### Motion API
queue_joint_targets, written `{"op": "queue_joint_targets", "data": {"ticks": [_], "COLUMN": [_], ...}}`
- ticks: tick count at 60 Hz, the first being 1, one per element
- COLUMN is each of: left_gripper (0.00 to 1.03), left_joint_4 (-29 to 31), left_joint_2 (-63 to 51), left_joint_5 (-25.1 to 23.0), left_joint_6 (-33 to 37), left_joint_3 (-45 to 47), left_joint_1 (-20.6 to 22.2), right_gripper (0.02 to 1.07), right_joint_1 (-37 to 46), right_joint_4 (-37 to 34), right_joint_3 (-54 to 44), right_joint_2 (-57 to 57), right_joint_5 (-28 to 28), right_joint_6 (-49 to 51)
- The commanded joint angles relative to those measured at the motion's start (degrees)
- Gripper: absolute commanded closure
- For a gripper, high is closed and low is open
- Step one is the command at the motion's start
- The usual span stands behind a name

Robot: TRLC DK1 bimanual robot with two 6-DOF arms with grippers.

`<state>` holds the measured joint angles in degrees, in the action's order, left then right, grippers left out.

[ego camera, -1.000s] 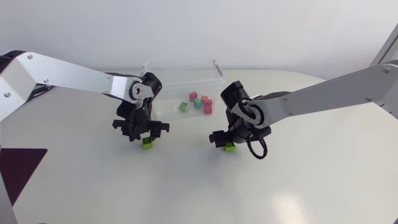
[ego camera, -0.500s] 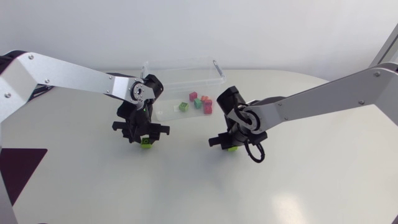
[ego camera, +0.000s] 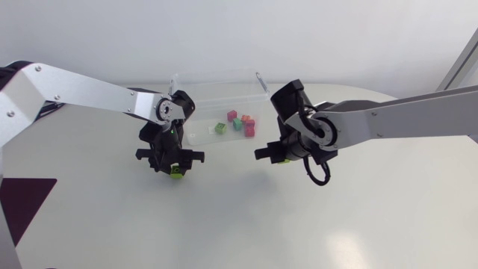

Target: Place the duplo bricks in the container

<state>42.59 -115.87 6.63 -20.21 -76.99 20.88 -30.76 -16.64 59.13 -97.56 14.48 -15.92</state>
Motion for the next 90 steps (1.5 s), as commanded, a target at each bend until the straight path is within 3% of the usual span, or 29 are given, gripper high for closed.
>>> {"op": "queue_joint_targets", "data": {"ticks": [1, 23, 35, 60, 71, 90], "left_gripper": [0.65, 0.66, 0.66, 0.66, 0.66, 0.66], "left_joint_4": [0.7, -0.2, -5.1, -20.9, -27.1, -30.9], "left_joint_2": [1.5, 15.9, 22.9, 19.0, 16.4, 12.0], "left_joint_5": [-0.5, 1.8, 3.0, 2.8, 1.9, 0.0], "left_joint_6": [-1.6, -1.2, 1.6, 4.7, 5.6, 6.2], "left_joint_3": [-1.0, -2.7, -7.6, -9.4, -9.2, -10.2], "left_joint_1": [-0.6, -0.2, 1.3, 1.3, 0.5, -1.2], "right_gripper": [0.94, 0.94, 0.94, 0.94, 0.94, 0.94], "right_joint_1": [-0.7, 0.2, 0.1, -0.3, 0.1, 0.9], "right_joint_4": [-1.5, -3.2, -1.3, 14.7, 16.2, 17.6], "right_joint_3": [-1.0, 3.4, 10.7, 23.0, 28.7, 33.6], "right_joint_2": [2.0, 9.7, 10.5, -2.5, -9.8, -15.8], "right_joint_5": [0.7, 2.0, 2.1, 0.8, 0.6, 0.7], "right_joint_6": [1.3, 3.1, 4.3, 8.2, 8.2, 8.6]}}
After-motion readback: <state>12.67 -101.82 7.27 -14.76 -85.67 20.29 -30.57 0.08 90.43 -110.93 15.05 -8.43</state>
